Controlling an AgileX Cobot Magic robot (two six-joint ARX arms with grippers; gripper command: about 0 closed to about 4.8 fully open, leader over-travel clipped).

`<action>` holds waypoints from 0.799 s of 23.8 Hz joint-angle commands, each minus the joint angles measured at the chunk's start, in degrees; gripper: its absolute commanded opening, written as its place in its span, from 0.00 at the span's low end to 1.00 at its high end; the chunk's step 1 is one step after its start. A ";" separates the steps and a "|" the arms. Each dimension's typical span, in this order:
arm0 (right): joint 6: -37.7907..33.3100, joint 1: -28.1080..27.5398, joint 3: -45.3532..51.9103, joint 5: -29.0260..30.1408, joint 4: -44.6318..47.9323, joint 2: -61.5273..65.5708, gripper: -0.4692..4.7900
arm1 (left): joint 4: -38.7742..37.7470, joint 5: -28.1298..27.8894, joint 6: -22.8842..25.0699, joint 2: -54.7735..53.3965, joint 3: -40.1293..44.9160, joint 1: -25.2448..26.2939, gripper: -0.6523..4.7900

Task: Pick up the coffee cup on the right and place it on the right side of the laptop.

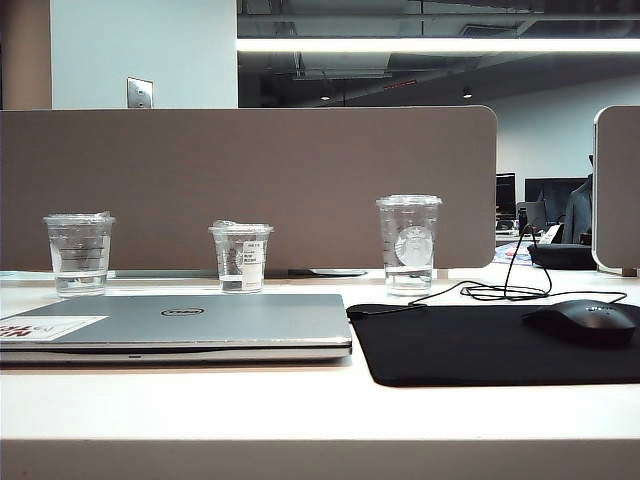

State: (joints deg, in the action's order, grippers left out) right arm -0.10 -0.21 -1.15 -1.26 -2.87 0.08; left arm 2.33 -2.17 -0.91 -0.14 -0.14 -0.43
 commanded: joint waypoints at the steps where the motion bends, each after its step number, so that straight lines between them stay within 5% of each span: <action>1: 0.13 0.02 -0.37 0.13 1.42 -0.11 0.07 | 0.72 -0.20 0.09 -0.02 -0.22 0.02 0.11; 11: 0.11 0.02 -2.14 0.17 1.75 -0.09 0.07 | 1.55 -0.02 0.02 -0.02 -1.42 0.00 0.11; 19: 0.15 0.07 -12.76 3.87 2.58 7.85 0.07 | -0.02 2.49 -2.99 -6.54 -14.23 -0.02 0.11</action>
State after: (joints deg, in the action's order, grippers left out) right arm -0.12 -0.21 -12.82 0.36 -1.78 6.26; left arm 2.28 -1.48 -3.57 -4.45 -12.23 -0.43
